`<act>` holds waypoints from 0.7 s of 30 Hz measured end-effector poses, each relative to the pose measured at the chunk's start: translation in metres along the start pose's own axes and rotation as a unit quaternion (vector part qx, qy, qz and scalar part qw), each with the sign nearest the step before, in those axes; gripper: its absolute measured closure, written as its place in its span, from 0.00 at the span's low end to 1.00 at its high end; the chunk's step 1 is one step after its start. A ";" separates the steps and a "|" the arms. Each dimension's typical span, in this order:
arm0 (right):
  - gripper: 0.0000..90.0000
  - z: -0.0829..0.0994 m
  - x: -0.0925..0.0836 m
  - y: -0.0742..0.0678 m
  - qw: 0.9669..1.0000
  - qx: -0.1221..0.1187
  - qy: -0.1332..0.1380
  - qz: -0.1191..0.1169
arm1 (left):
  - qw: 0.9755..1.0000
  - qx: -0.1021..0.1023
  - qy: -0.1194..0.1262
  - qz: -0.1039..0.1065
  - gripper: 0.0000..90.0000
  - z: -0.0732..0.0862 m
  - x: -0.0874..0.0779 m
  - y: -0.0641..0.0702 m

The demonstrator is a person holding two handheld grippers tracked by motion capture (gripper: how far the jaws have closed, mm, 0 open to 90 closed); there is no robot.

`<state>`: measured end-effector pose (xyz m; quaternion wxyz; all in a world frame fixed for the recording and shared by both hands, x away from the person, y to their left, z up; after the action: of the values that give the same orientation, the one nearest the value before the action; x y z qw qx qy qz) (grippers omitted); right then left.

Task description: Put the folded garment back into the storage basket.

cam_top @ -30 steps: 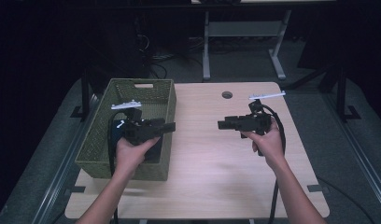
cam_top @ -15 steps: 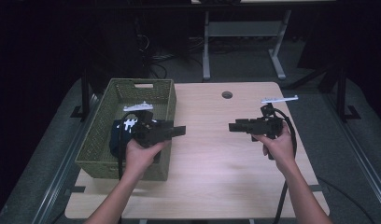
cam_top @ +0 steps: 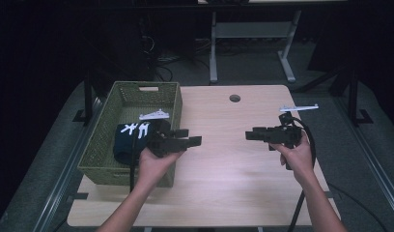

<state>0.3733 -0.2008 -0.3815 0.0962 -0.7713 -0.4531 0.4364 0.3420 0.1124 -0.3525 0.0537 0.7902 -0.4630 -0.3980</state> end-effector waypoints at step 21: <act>0.39 0.029 -0.020 0.015 1.000 0.015 0.008 0.021 | 0.999 0.028 -0.013 0.012 0.26 0.012 0.025 0.021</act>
<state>0.3563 -0.2322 -0.3951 0.1020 -0.7828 -0.4295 0.4386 0.3256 0.0840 -0.3656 0.0304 0.7804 -0.4841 -0.3947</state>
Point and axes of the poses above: each handheld gripper's, and its own axes: x roughly forward along the jaws, z roughly out of its underside, y roughly to its right, the point moved 4 cm from there along x, roughly forward along the jaws, and after that the axes turned 12 degrees about -y, right-handed, at the moved point
